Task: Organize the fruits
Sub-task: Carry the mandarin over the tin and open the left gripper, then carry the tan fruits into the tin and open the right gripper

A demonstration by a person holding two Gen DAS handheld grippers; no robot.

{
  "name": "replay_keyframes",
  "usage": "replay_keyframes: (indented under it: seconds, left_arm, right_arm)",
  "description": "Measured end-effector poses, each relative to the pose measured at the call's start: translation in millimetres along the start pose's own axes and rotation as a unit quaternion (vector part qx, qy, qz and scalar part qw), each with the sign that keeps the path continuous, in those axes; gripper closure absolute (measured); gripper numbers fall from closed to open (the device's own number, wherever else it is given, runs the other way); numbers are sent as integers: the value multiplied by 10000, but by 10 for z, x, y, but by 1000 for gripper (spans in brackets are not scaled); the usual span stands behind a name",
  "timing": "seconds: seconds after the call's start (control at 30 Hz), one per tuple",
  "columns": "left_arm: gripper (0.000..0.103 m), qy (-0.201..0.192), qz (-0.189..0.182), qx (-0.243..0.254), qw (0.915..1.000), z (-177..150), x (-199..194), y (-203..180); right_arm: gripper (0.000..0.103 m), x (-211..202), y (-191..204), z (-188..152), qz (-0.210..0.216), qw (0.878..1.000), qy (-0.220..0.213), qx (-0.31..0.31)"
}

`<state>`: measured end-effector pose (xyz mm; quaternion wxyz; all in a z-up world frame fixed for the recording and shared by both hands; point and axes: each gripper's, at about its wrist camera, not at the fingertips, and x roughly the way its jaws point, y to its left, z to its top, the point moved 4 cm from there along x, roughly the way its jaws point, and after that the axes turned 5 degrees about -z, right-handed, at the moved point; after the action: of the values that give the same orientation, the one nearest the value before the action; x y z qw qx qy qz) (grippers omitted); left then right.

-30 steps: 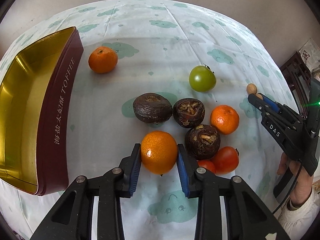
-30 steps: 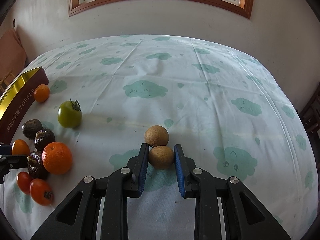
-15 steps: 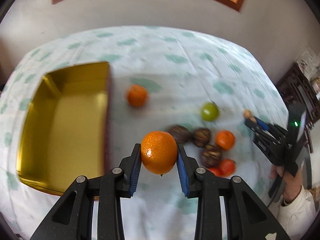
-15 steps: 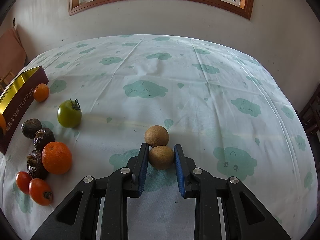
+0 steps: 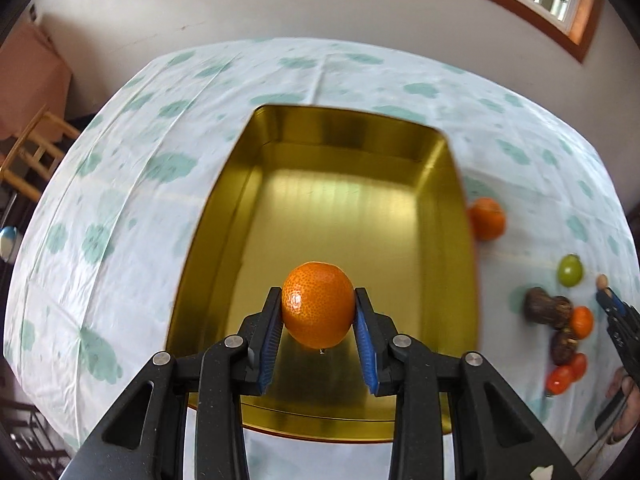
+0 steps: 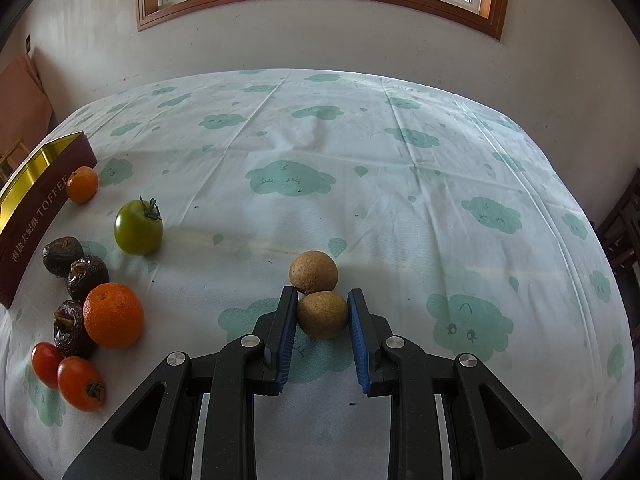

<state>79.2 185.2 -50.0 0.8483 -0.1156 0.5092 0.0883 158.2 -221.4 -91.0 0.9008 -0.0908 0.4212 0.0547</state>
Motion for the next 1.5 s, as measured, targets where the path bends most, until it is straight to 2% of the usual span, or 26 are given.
replay_keyframes:
  seconds: [0.4, 1.0, 1.17, 1.5]
  left_arm:
    - [73, 301, 127, -135, 9994, -144, 189, 192]
    - [70, 373, 142, -195, 9990, -215, 249, 246]
    - [55, 292, 150, -194, 9993, -205, 211, 241]
    - [43, 28, -147, -283, 9995, -231, -68, 160]
  right_arm:
    - [77, 3, -1, -2, -1, 10000, 0, 1]
    - [77, 0, -4, -4, -12, 10000, -7, 12]
    - [77, -2, -34, -9, -42, 9997, 36, 232]
    - [77, -76, -59, -8, -228, 9991, 85, 346]
